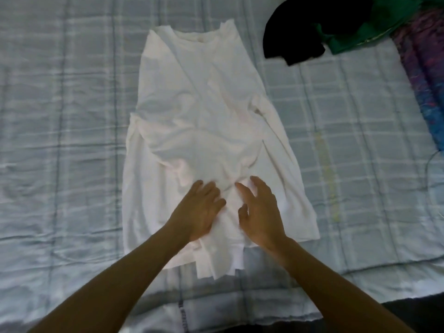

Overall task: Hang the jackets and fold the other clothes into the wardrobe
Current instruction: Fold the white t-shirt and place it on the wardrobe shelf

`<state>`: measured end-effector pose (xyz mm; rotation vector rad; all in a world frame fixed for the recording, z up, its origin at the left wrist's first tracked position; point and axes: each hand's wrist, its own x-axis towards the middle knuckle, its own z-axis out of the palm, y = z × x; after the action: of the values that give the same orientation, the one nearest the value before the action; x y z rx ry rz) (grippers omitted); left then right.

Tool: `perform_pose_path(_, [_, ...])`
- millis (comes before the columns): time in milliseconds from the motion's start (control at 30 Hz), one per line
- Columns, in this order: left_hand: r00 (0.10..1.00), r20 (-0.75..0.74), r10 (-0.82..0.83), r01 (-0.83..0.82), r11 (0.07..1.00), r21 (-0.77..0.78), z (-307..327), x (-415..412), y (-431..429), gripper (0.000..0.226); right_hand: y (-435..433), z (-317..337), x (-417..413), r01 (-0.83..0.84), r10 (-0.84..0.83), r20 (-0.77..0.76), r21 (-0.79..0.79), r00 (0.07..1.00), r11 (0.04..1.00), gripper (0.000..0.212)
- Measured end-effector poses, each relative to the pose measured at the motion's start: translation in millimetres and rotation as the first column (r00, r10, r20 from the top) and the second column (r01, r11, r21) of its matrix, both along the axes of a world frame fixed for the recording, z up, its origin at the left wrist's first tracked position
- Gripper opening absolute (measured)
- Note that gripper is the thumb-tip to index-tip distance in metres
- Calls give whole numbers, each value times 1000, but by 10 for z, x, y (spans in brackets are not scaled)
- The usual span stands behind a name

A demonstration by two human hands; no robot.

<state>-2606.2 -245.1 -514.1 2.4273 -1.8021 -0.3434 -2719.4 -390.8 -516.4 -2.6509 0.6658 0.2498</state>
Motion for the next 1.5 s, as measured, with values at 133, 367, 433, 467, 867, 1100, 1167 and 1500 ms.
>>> perform_pose_path(133, [995, 36, 96, -93, 992, -80, -63, 158, 288, 23, 33, -72, 28, -224, 216, -93, -78, 972, 972, 49])
perform_pose_path(367, [384, -202, 901, -908, 408, 93, 31, 167, 1007, 58, 367, 39, -31, -278, 280, 75, -39, 957, 960, 50])
perform_pose_path(433, [166, -307, 937, -919, 259, 296, 28, 209, 1116, 65, 571, -36, -29, -371, 371, 1, 11, 928, 928, 61])
perform_pose_path(467, [84, -387, 918, -902, 236, 363, 37, 226, 1135, 62, 663, -92, -26, -389, 389, -47, 26, 920, 921, 66])
perform_pose_path(867, [762, -457, 459, -225, 849, 478, 333, -393, 175, 61, 294, -10, -446, 79, -84, 295, 29, 952, 996, 30])
perform_pose_path(1100, [852, -389, 351, -322, 936, 139, 211, -473, 393, 50, -277, 17, -452, 538, -505, 260, -70, 823, 840, 50])
perform_pose_path(1167, [917, -265, 297, -318, 947, -38, 98, -453, 459, 46, -404, 15, -398, 683, -673, 127, -55, 729, 729, 58])
perform_pose_path(1500, [963, -145, 227, -209, 970, 126, -177, -459, 457, 53, -138, 555, -210, 603, -627, 383, 196, 679, 773, 35])
